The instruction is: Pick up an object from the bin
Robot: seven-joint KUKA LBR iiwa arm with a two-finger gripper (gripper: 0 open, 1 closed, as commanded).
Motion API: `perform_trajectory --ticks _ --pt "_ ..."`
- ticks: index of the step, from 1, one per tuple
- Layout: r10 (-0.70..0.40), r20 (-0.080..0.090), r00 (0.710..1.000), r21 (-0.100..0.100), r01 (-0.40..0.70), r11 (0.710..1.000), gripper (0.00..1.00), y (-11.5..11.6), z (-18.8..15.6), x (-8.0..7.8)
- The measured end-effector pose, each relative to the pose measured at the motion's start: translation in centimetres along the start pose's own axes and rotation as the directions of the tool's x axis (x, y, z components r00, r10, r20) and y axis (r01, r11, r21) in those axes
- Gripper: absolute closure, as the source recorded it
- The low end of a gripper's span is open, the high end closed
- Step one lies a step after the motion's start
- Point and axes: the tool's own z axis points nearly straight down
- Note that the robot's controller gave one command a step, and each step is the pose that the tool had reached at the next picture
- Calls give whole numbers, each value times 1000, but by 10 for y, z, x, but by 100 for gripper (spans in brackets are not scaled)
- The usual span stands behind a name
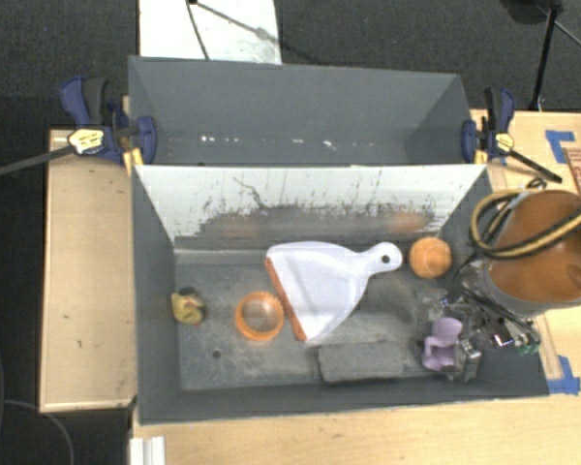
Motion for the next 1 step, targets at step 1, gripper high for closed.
perform_trajectory --ticks 1 --pt "0 0 1000 -1 0 1000 0 2 12 -1"
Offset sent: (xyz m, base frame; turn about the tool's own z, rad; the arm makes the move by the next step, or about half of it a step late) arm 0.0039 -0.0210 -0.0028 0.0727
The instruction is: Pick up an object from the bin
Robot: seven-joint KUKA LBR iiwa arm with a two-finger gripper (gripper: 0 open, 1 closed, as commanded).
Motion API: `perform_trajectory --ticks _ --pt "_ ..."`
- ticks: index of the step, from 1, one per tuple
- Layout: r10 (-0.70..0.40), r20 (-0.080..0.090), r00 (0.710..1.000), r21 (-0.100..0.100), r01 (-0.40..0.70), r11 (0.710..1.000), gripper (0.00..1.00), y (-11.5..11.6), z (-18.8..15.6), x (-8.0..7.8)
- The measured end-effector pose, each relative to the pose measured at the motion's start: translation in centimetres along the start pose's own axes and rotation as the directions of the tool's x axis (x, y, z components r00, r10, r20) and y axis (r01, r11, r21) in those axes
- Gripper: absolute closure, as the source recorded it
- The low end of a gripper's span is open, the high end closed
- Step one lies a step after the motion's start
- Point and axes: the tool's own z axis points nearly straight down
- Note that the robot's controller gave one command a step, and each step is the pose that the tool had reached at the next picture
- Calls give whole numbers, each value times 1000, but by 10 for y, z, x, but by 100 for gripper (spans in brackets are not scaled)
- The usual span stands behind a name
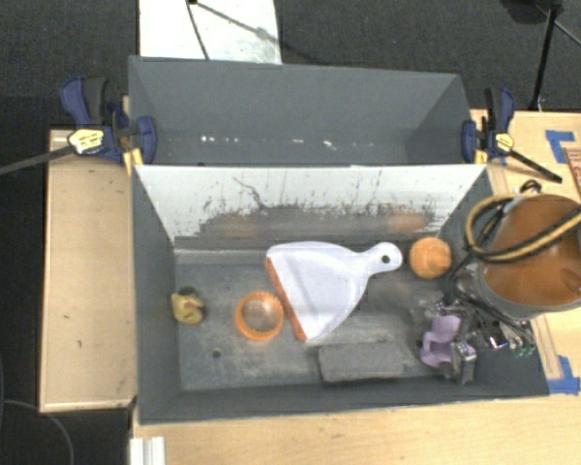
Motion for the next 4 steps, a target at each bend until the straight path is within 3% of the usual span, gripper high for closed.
perform_trajectory --ticks 1,2,3,4 --pt "59 -3 998 -15 -59 998 100 -15 -9 -2" --pt "64 -5 998 -3 -64 998 0 -22 -9 2" --pt "57 -3 998 -8 -57 998 100 -19 -10 0" --pt "57 -3 998 -8 -57 998 100 -19 -10 0"
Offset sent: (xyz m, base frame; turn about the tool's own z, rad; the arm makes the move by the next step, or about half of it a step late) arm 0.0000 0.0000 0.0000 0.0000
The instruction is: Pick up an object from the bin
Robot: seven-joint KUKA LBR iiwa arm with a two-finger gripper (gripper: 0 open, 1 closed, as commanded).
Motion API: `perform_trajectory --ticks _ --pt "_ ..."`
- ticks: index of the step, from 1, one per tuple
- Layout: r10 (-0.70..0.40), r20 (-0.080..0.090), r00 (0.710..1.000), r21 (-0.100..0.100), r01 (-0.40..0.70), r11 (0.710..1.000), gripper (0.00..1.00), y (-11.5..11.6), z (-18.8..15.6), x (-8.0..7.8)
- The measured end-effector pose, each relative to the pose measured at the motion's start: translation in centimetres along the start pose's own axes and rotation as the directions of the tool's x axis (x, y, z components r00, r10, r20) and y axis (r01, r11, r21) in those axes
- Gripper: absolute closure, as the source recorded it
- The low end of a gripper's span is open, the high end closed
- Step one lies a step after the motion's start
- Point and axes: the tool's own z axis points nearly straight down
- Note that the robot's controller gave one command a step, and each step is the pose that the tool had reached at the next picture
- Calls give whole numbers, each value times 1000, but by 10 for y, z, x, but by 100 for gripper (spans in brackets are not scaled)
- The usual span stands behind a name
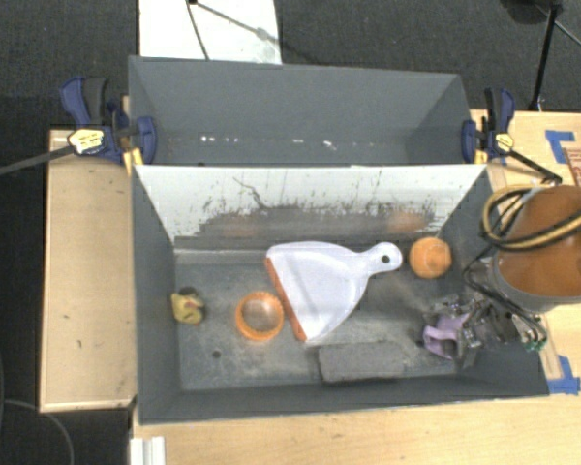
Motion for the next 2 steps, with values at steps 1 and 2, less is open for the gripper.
perform_trajectory --ticks 1,2 --pt "31 -8 999 1 -31 1000 100 -3 -46 -2" --pt "18 -2 1000 6 -18 1000 100 -3 -125 -43"
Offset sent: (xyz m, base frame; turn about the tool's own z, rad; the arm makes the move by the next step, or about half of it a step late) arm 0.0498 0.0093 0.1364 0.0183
